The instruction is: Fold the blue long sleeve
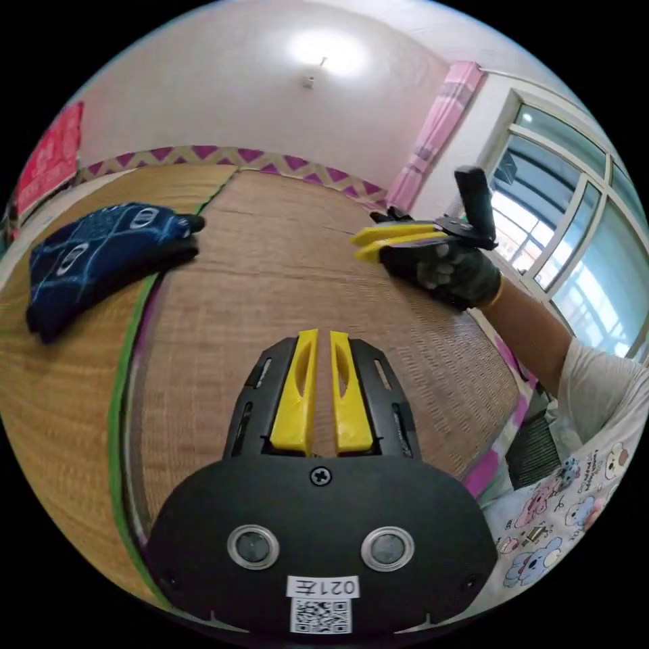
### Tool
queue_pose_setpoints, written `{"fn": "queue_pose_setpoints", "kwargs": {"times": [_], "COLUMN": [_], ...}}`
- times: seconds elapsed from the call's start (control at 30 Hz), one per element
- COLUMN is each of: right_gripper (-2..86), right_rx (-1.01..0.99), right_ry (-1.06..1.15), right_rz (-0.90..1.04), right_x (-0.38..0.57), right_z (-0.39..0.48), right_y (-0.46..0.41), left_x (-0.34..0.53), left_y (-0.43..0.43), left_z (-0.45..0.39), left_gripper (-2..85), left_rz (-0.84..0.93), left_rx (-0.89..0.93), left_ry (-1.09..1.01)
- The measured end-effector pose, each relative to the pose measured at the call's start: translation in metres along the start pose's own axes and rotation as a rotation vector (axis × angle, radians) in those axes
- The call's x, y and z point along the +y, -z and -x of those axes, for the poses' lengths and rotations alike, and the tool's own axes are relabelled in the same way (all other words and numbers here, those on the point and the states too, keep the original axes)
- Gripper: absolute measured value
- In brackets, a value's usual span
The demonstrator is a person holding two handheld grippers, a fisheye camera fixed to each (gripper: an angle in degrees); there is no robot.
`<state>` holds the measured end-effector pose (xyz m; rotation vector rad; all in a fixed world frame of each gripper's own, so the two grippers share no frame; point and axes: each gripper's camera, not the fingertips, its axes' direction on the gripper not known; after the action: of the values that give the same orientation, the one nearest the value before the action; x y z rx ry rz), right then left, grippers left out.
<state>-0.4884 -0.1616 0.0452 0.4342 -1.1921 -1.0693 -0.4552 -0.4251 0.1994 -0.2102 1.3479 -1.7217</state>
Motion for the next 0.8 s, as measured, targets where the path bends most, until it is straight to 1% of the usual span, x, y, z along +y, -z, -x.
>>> {"fn": "queue_pose_setpoints", "kwargs": {"times": [0.1, 0.23, 0.37, 0.47, 0.53, 0.6, 0.63, 0.67, 0.8], "right_gripper": [12.9, 12.4, 12.0, 11.3, 10.2, 8.2, 4.2, 2.3, 0.4], "right_rx": [0.069, 0.122, 0.167, 0.275, 0.376, 0.401, 0.391, 0.389, 0.228], "right_ry": [0.153, 0.334, 0.538, 0.664, 0.737, 0.745, 0.712, 0.683, 0.419], "right_rz": [-0.030, -0.037, -0.028, -0.037, -0.003, 0.007, -0.013, -0.040, -0.163], "right_x": [-0.067, -0.143, -0.186, -0.204, -0.211, -0.213, -0.216, -0.217, -0.222], "right_z": [0.048, 0.109, 0.167, 0.208, 0.229, 0.237, 0.236, 0.234, 0.193], "right_y": [-0.062, -0.139, -0.190, -0.224, -0.248, -0.251, -0.242, -0.234, -0.158], "left_x": [0.033, 0.064, 0.088, 0.101, 0.107, 0.113, 0.115, 0.117, 0.119], "left_y": [0.032, 0.069, 0.101, 0.116, 0.122, 0.132, 0.135, 0.142, 0.162], "left_z": [0.023, 0.042, 0.059, 0.069, 0.075, 0.080, 0.080, 0.081, 0.080], "left_gripper": [5.4, 5.5, 5.0, 4.7, 4.3, 3.5, 3.3, 2.5, 0.2], "left_rz": [-0.002, -0.030, -0.059, -0.069, -0.069, -0.068, -0.071, -0.080, -0.101], "left_rx": [-0.040, -0.091, -0.120, -0.099, -0.091, -0.090, -0.090, -0.096, -0.103], "left_ry": [0.074, 0.120, 0.154, 0.175, 0.186, 0.196, 0.197, 0.201, 0.196]}}
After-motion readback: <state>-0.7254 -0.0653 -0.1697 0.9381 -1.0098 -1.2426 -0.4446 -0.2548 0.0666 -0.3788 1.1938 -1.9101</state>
